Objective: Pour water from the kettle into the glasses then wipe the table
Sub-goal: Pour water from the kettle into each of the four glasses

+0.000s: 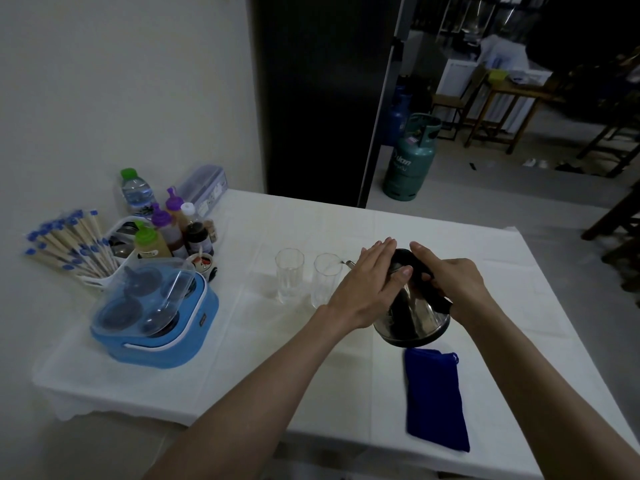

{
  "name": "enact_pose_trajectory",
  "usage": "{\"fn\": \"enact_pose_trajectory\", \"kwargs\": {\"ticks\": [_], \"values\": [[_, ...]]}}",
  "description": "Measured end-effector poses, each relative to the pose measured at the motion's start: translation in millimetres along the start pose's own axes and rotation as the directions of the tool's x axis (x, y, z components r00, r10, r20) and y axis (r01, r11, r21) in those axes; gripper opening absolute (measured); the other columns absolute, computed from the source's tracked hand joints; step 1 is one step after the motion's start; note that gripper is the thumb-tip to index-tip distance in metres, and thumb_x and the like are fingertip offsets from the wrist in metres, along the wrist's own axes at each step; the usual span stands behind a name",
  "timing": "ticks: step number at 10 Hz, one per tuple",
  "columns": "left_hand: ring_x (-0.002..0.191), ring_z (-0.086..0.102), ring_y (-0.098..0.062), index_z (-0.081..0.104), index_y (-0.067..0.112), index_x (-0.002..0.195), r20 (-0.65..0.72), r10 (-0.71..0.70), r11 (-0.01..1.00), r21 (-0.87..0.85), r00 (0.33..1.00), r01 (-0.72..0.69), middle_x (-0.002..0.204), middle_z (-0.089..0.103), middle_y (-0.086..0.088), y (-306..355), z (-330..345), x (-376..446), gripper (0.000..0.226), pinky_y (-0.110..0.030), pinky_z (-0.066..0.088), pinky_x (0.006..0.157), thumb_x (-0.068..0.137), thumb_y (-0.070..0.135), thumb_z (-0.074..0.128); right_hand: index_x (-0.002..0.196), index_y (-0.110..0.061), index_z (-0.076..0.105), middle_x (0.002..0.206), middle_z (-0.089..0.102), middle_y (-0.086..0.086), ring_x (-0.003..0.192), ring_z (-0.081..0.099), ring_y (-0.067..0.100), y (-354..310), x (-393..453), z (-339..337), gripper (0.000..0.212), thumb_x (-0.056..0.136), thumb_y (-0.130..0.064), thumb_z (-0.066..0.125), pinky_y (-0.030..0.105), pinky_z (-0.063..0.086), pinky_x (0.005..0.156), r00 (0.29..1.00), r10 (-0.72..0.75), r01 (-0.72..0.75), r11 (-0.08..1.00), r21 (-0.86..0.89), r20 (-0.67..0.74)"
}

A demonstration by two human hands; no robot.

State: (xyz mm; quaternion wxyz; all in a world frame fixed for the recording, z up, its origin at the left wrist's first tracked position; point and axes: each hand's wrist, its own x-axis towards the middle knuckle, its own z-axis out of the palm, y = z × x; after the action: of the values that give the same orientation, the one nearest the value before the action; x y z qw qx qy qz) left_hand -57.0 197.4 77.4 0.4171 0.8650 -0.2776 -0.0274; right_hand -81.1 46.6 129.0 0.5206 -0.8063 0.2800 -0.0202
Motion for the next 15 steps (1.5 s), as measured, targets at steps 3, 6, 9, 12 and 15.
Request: {"fn": "enact_pose_trajectory", "kwargs": {"ticks": [3,6,9,12,15], "values": [[0.151,0.005,-0.010,0.015,0.015,0.156,-0.006,-0.005,1.000,-0.007,1.000,0.005,0.164,0.014,-0.001,-2.0,-2.5,-0.7,0.067,-0.033,0.001,0.123,0.102,0.053,0.025,0.073,-0.010,0.074,0.081,0.075,0.009,0.084,0.071,0.031,0.5,2.4,3.0,0.057,0.074,-0.067,0.072,0.054,0.056,0.092,1.000,0.017,-0.017,1.000,0.013,-0.003],[0.151,0.006,-0.011,0.015,0.014,0.156,-0.001,0.001,1.000,-0.012,1.000,-0.001,0.164,0.015,-0.002,-4.0,-3.8,-1.6,0.068,-0.033,0.001,0.123,0.102,0.053,0.025,0.073,-0.011,0.072,0.082,0.074,0.009,0.085,0.071,0.031,-0.2,0.6,6.1,0.057,0.076,-0.067,0.071,0.054,0.056,0.092,1.000,0.024,-0.024,1.000,0.003,-0.004],[0.151,0.005,-0.011,0.014,0.014,0.156,0.016,0.000,1.000,-0.010,1.000,0.000,0.164,0.014,-0.002,-4.6,-5.7,-1.8,0.068,-0.033,0.001,0.123,0.102,0.053,0.024,0.072,-0.011,0.071,0.082,0.074,0.009,0.085,0.070,0.031,-1.6,-1.8,7.0,0.056,0.077,-0.067,0.071,0.053,0.056,0.092,0.999,0.032,-0.032,0.999,0.003,-0.012],[0.151,0.005,-0.010,0.015,0.015,0.156,0.016,0.003,1.000,-0.011,1.000,-0.003,0.164,0.015,-0.001,-5.5,-7.6,-2.9,0.067,-0.032,0.001,0.123,0.102,0.052,0.026,0.074,-0.008,0.072,0.082,0.073,0.011,0.083,0.070,0.032,-3.9,-6.1,8.9,0.057,0.079,-0.064,0.071,0.052,0.057,0.091,0.999,0.031,-0.031,0.999,0.009,-0.022],[0.151,0.005,-0.010,0.015,0.015,0.156,0.022,0.011,1.000,-0.012,1.000,-0.011,0.164,0.014,-0.001,-7.2,-7.9,-2.9,0.068,-0.033,0.001,0.123,0.101,0.054,0.024,0.075,-0.010,0.072,0.083,0.074,0.009,0.085,0.070,0.032,-3.5,-7.3,9.3,0.056,0.077,-0.065,0.071,0.052,0.057,0.092,0.999,0.040,-0.039,0.999,0.017,-0.025]]}}
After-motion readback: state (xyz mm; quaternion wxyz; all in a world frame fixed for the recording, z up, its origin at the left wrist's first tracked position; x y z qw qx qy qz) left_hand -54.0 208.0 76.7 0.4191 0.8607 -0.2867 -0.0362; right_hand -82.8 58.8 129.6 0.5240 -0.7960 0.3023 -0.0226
